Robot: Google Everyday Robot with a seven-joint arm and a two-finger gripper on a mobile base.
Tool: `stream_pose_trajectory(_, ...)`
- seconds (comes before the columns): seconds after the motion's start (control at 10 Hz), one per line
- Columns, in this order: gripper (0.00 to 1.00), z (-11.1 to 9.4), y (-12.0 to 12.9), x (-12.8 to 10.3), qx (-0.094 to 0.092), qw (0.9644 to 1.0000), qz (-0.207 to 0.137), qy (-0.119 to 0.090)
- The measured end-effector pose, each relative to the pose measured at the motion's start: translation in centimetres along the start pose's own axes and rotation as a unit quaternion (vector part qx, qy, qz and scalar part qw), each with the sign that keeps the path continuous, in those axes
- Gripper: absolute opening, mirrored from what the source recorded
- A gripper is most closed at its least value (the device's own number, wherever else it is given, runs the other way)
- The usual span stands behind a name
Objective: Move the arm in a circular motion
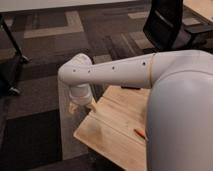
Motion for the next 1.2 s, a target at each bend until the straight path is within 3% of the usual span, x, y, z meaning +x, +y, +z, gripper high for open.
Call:
stream_pose_trajectory(1.0,0.65,0.01,0.0,0.0,0.0,1.0,0.0,0.0)
stream_pose_trajectory(1.2,0.65,-0.35,-0.49,-0.46,-0.009,1.0,0.002,-0.003)
